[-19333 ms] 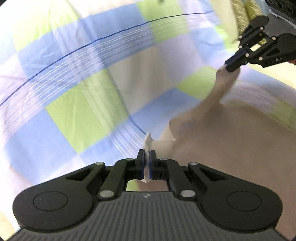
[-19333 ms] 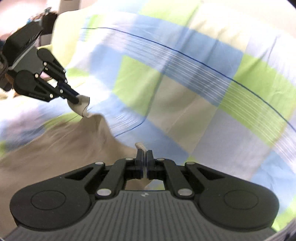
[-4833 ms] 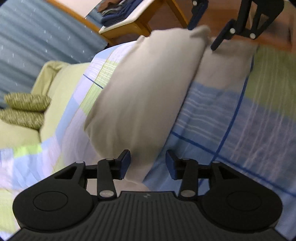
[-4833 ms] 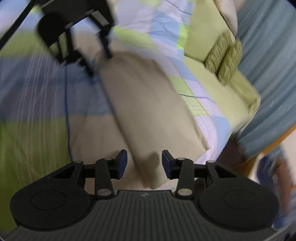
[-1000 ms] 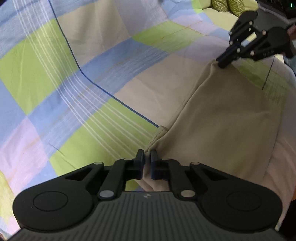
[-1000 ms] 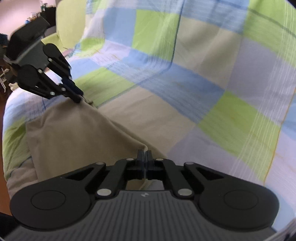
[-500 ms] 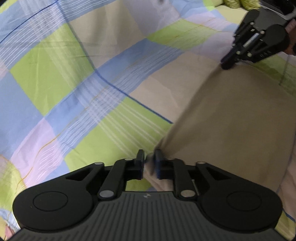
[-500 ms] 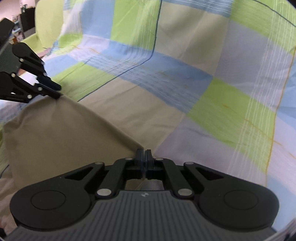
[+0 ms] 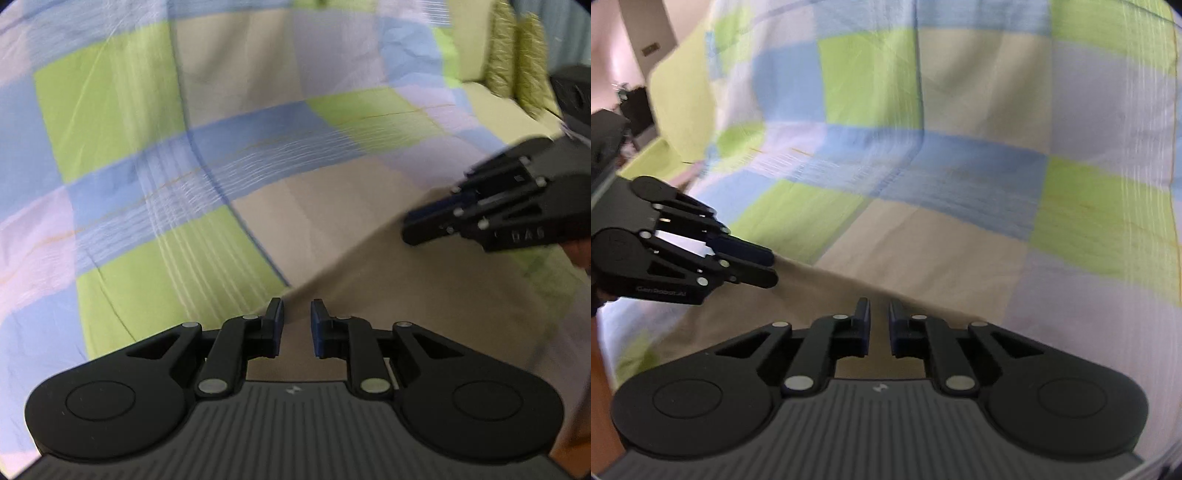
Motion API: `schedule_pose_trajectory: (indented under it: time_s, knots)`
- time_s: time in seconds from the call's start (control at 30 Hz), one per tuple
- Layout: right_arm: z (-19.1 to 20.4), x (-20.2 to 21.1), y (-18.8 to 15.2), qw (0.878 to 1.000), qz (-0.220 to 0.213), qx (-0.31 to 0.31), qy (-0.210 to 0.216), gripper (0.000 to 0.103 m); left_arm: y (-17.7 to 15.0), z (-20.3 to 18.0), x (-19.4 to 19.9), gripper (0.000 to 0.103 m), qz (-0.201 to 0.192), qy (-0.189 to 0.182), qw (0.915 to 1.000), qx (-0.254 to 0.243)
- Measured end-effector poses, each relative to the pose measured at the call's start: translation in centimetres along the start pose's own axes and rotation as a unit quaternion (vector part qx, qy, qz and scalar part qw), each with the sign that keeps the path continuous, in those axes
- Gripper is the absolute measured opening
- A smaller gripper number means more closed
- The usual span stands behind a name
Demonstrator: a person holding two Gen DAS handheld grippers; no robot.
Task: Fold clothes
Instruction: 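Open both grippers and smooth the folded shirt flat into a rectangle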
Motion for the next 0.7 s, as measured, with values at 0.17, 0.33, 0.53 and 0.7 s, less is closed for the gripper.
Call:
schedule_pose_trajectory:
  time_s: [0.17, 0.33, 0.53, 0.7]
  knots:
    - [-3.4, 1.5, -2.0, 0.996, 0.001, -0.067, -0.058, 0.0, -1.0, 2.0, 0.8, 0.024, -0.023, 0.041, 0.9985, 0.027]
    - [-5.9, 4.6, -3.1, 0.983, 0.022, -0.105, -0.149, 0.006, -1.1, 5.2, 4.3, 0.024, -0.03, 0.113, 0.9902, 0.077]
    - [-1.4, 9.1, -3.0, 0.984, -0.04, -0.156, -0.075, 0.006, -3.9, 0.7, 9.4, 0.024, -0.044, 0.059, 0.9924, 0.099]
    - [6.0, 7.7, -6.0, 0.995, 0.0, -0.103, -0.008, 0.006, -8.5, -2.4, 7.5, 0.03, -0.026, 0.054, 0.9947, 0.083]
Point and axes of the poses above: each gripper's, at about its wrist camera, not at the fingertips, and x roughly against the way its jaws point, z to its left, y to its top, the point moved 8 cm from there along -x, roughly the way its jaws point, and after that the axes turned 11 degrees about x, right-handed, at the moved point
